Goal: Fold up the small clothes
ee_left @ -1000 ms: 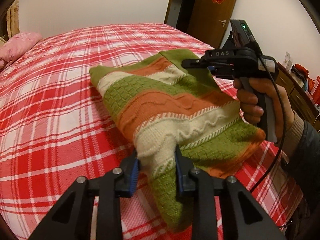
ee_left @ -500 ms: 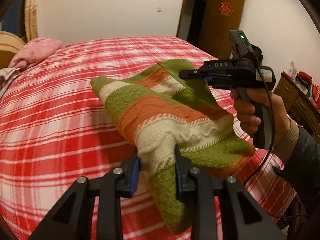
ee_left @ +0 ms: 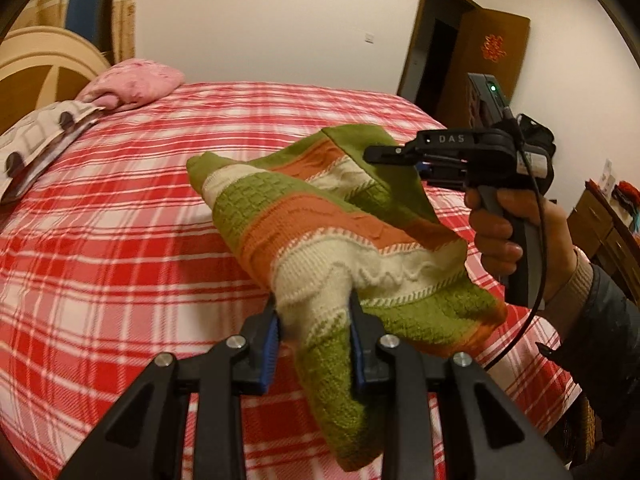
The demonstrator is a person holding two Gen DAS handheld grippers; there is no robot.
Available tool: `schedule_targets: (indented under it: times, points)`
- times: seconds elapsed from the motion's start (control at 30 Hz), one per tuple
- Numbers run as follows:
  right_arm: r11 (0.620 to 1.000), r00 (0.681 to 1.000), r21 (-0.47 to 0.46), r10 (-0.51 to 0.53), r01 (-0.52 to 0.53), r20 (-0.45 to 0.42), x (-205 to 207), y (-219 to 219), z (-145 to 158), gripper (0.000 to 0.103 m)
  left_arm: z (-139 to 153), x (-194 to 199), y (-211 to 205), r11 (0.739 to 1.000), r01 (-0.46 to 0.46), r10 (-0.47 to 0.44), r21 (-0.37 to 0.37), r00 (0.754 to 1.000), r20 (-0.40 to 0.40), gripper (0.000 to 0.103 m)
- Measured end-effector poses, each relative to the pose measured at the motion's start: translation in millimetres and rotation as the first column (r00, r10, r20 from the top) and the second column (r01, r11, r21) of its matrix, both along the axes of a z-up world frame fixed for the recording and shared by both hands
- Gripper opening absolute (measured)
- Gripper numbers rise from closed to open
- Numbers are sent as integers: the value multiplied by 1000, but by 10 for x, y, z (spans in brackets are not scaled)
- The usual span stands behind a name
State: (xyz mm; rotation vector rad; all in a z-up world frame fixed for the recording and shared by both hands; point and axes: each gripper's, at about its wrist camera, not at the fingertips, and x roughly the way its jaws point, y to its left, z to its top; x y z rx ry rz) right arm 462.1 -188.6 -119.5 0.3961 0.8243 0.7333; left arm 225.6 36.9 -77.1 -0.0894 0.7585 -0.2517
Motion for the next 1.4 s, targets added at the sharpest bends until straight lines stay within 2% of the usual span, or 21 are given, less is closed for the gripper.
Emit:
schedule_targets:
  times: [0.4, 0.93, 1.4]
  points:
    - [995, 995, -12, 99, -99, 5, -142, 749, 75, 23, 21, -168, 338, 995, -94, 95, -31, 995, 19, 30]
    - [970, 971, -60, 238, -237, 3, -143, 1847, 80, 22, -79, -365, 865, 975, -214, 215, -60, 977, 0, 30]
    - [949, 954, -96, 299, -299, -15, -164, 2300, 18, 22, -135, -536, 1072, 964, -255, 255, -79, 967, -10, 30]
